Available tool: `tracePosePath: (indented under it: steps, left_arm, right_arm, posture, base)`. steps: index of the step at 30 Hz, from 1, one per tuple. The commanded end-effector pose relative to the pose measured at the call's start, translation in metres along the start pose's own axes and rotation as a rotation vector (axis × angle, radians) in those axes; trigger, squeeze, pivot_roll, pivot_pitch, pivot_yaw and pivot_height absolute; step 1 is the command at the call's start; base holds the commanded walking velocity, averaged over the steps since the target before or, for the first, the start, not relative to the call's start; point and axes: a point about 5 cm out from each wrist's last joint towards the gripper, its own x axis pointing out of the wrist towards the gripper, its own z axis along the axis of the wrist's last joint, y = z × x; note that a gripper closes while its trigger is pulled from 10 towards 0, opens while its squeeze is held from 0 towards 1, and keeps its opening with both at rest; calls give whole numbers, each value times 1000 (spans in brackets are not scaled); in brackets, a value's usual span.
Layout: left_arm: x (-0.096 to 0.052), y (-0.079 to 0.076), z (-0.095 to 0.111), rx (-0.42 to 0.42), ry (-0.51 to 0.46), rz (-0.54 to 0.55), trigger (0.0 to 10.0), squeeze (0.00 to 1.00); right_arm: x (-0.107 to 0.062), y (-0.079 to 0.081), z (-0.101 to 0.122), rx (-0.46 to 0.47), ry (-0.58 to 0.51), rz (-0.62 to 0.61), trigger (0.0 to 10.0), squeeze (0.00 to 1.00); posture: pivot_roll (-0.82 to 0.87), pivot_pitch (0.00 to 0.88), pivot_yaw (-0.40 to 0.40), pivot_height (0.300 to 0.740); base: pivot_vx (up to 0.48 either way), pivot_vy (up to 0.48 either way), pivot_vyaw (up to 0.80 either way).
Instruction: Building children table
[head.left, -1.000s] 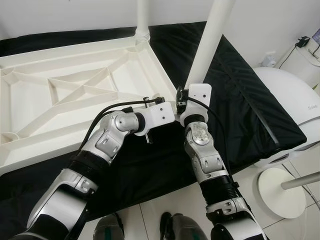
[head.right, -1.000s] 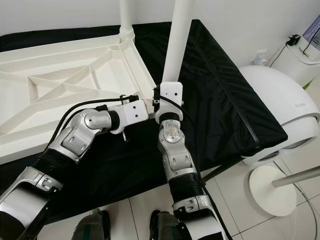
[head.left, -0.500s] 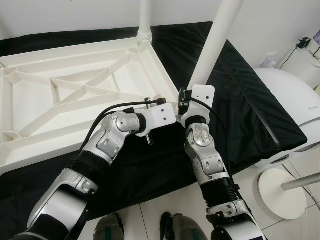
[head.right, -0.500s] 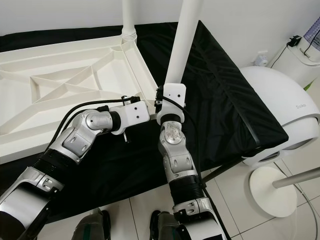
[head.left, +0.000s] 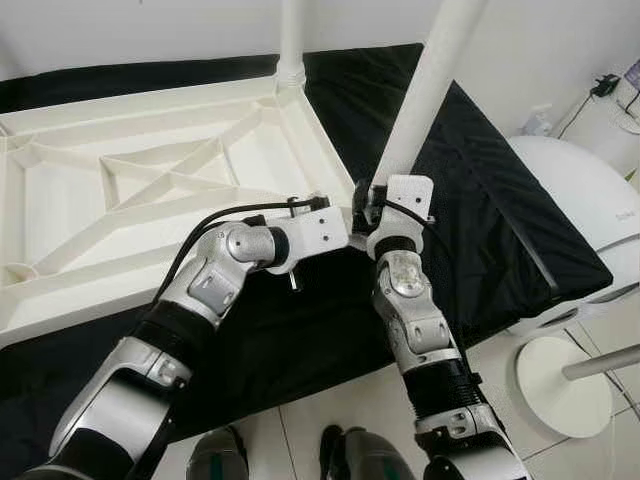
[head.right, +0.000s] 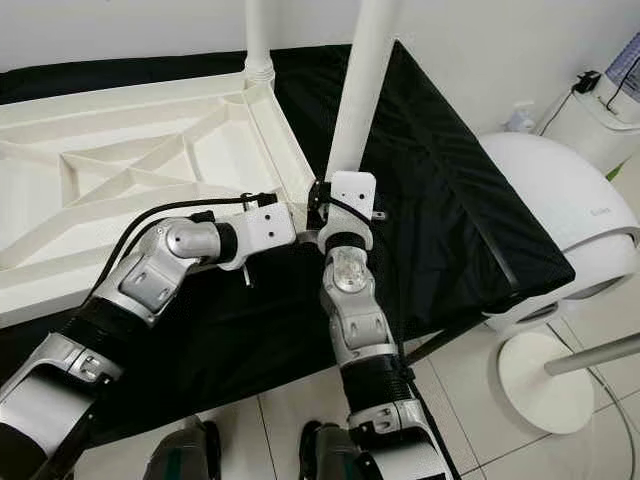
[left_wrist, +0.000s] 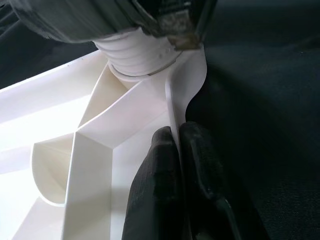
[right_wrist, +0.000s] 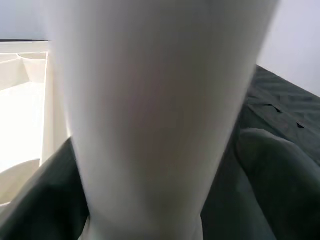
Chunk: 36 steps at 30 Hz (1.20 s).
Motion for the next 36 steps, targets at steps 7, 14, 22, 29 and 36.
tracePosePath:
  steps: [7,14,22,29,36]
  left_arm:
    - [2,-8,-5,26,27,-35,10000,0]
    - [2,-8,-4,25,25,-35,10000,0]
    - [2,-7,-4,23,22,-33,10000,0]
    - [2,-6,-3,24,20,-33,10000,0]
    - [2,-7,-4,25,22,-34,10000,0]
  right_arm:
    - [0,-4,-3,-10,0,59,10000,0]
    - [11,-20,2,18,-17,182,10000,0]
    - [18,-27,1,-20,4,226,10000,0]
    - [22,-29,3,-36,-11,230,10000,0]
    - [18,-17,2,-8,-8,412,10000,0]
  posture:
    - [23,114,-54,740]
    - [18,118,-55,740]
    - [13,116,-53,740]
    - [17,116,-52,740]
    - [16,116,-51,740]
  base:
    - [0,0,0]
    - [0,0,0]
    - [0,0,0]
    - [0,0,0]
    - [0,0,0]
